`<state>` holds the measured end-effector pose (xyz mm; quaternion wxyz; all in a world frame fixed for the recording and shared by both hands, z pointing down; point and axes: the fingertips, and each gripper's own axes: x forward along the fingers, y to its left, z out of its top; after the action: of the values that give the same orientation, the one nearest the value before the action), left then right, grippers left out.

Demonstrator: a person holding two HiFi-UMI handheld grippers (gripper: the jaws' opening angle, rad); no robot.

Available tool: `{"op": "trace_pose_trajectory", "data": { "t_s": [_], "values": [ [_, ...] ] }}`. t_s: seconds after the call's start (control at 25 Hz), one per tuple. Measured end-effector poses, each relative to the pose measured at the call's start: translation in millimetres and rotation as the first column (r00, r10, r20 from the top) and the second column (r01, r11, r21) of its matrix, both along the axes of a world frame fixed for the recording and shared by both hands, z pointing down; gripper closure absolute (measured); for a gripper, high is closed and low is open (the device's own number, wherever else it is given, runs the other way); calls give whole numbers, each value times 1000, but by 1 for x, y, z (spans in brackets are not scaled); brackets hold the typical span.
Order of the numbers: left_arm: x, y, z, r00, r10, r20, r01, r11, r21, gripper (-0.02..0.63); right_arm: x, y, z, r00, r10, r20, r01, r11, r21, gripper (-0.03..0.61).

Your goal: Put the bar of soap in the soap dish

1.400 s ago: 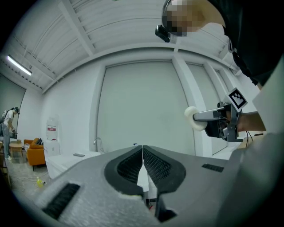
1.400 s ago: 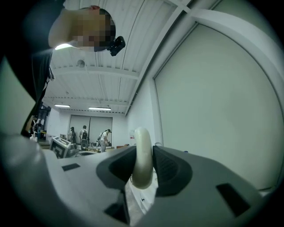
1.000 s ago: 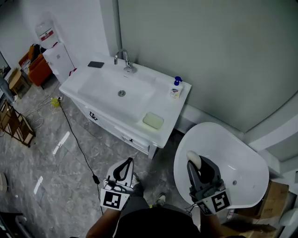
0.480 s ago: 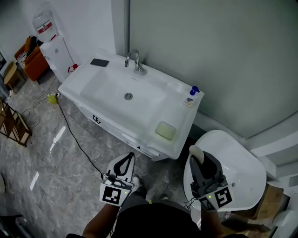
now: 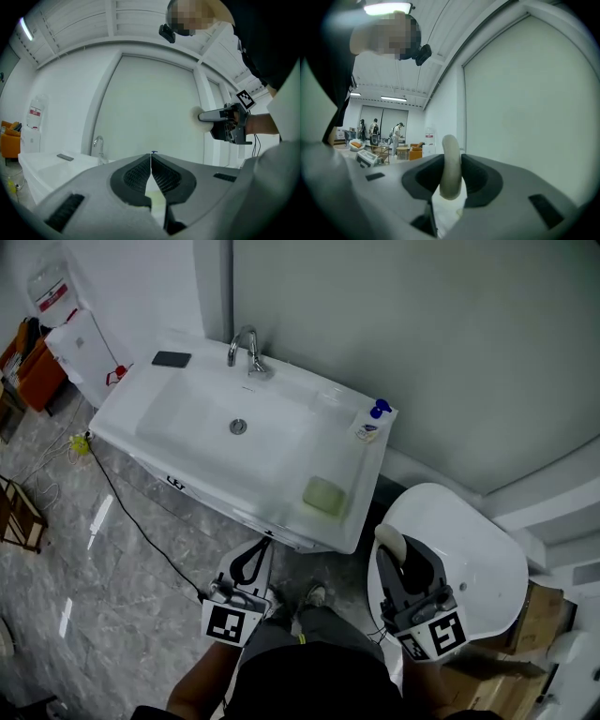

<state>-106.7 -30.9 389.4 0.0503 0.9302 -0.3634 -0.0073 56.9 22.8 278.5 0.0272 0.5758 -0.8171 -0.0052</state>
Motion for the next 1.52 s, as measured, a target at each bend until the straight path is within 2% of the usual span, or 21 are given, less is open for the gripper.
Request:
{"op": "trace_pose_trajectory", "data": {
  "t_s": [0.16,0.32,0.52,0.88,1.2,1.52],
  "values": [
    [13,-10,-2,1000,30,-7,-30,1000,0,591,10,-5,6,1000,24,10,-24,999,-31,459],
    [22,-23,-5,999,37,20,-38,999,17,591,27,-18,1,999,49,4,-49,999,5,459],
    [40,-44,-15,997,29,76,-33,998,53,591,52,-46,5,999,44,26,-44,999,8,459],
    [69,-75,-36,992,-3,130,-12,994,111,591,73,-95,11,999,-42,26,42,999,16,459],
    [76,-79,-27,989,-27,144,17,997,71,591,74,-110,29,995,-94,46,95,995,-27,459],
    [77,-77,-23,985,-48,164,38,997,64,591,73,-114,42,992,-124,40,126,991,-50,459]
  ]
}}
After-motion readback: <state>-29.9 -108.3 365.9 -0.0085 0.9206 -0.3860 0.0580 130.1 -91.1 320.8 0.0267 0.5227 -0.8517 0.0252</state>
